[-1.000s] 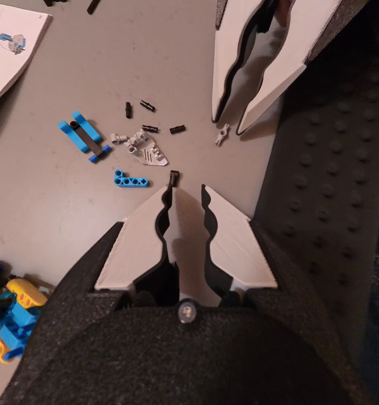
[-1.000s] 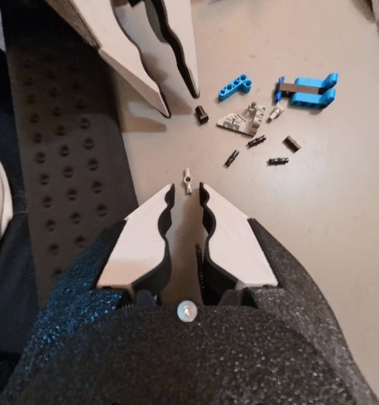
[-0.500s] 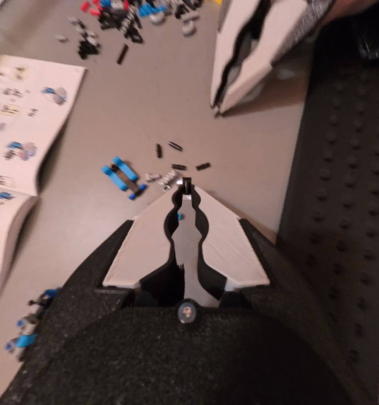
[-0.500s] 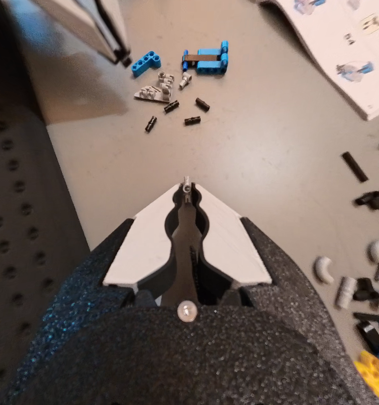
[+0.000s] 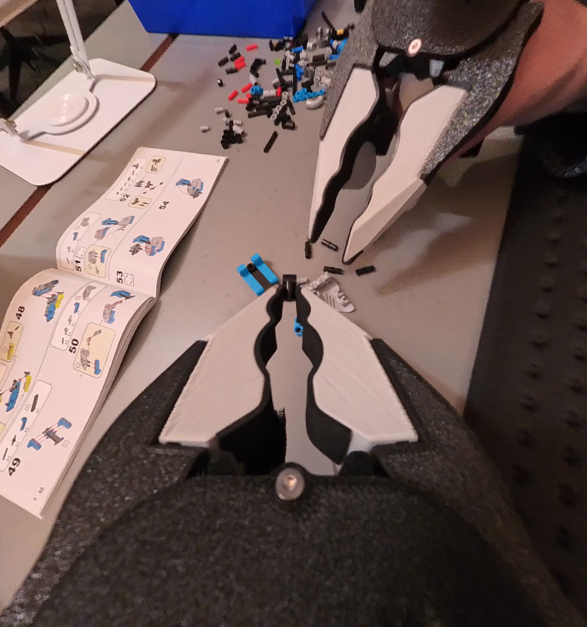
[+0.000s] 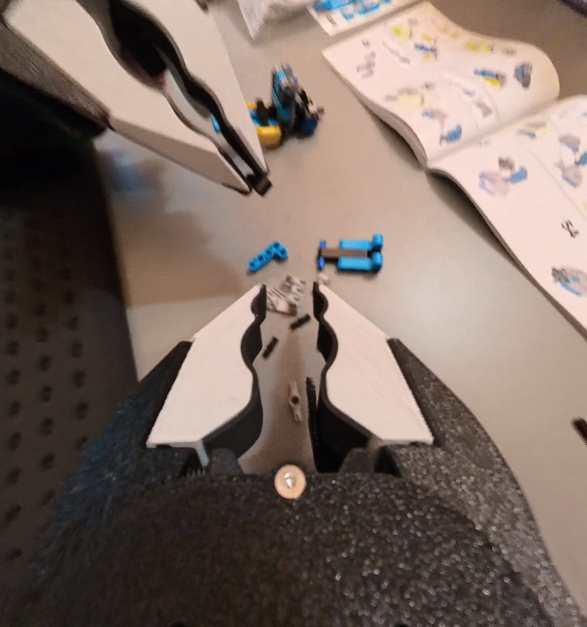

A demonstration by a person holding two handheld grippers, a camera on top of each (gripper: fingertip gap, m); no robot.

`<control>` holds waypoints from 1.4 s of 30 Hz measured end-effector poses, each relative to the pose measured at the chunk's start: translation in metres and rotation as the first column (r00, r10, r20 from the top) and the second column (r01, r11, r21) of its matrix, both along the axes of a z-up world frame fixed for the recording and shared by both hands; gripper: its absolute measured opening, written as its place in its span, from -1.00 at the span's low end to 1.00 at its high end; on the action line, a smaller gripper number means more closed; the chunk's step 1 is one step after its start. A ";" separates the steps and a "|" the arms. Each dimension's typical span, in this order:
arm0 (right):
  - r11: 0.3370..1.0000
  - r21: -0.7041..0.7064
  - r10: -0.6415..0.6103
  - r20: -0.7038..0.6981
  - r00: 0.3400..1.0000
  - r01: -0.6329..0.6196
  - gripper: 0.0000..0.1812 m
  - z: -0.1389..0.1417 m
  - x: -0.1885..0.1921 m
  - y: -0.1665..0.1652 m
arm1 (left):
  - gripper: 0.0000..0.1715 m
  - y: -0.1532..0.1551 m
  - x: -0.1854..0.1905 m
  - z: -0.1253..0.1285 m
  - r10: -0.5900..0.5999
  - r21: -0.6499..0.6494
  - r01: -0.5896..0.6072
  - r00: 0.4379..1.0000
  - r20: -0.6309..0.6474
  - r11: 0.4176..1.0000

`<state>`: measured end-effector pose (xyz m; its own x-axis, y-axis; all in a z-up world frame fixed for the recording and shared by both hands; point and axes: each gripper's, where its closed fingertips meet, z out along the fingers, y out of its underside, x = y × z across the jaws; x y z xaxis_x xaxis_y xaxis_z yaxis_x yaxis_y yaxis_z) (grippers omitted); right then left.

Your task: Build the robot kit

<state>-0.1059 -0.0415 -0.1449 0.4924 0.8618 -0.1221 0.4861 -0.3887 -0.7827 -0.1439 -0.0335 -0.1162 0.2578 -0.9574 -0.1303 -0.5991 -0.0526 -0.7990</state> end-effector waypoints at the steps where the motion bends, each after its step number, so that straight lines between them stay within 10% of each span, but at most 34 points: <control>1: 1.000 0.005 0.003 -0.043 0.999 -0.003 -0.70 0.008 -0.007 -0.002 | -0.92 -0.003 -0.001 0.004 -0.001 0.004 0.001 1.000 0.025 1.000; 10: 0.973 -0.215 -0.038 -0.518 0.855 -0.088 -0.66 0.063 -0.029 -0.036 | -0.92 -0.036 0.014 0.030 -0.140 0.354 0.104 0.987 0.077 0.930; 17: 0.953 -0.277 -0.063 -0.574 0.816 -0.121 -0.93 0.062 -0.025 -0.049 | -0.92 -0.052 0.025 0.034 -0.168 0.549 0.126 0.985 0.027 0.826; 21: 0.940 -0.311 -0.078 -0.595 0.800 -0.140 -0.77 0.064 -0.017 -0.054 | -0.92 -0.055 0.031 0.032 -0.182 0.586 0.142 0.983 0.010 0.798; 36: 0.944 -0.324 -0.106 -0.482 0.870 -0.065 -0.92 0.043 -0.003 -0.045 | -0.93 -0.055 0.040 0.010 -0.161 0.471 0.131 0.987 0.023 0.872; 39: 0.945 -0.239 -0.282 -0.251 0.926 0.223 -0.92 0.026 0.077 -0.010 | -0.71 -0.045 0.034 0.001 -0.098 0.392 0.071 0.994 0.049 0.917; 42: 0.806 -0.029 -0.585 0.119 0.802 0.592 -0.93 -0.003 0.232 0.022 | -0.73 -0.040 0.028 0.002 -0.076 0.317 0.032 0.989 0.126 0.948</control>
<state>0.1257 -0.0193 -0.1480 0.9145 0.3948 -0.0880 0.2215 -0.6708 -0.7078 -0.1155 -0.0736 -0.1140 0.2427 -0.8867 -0.3936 -0.4801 0.2428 -0.8430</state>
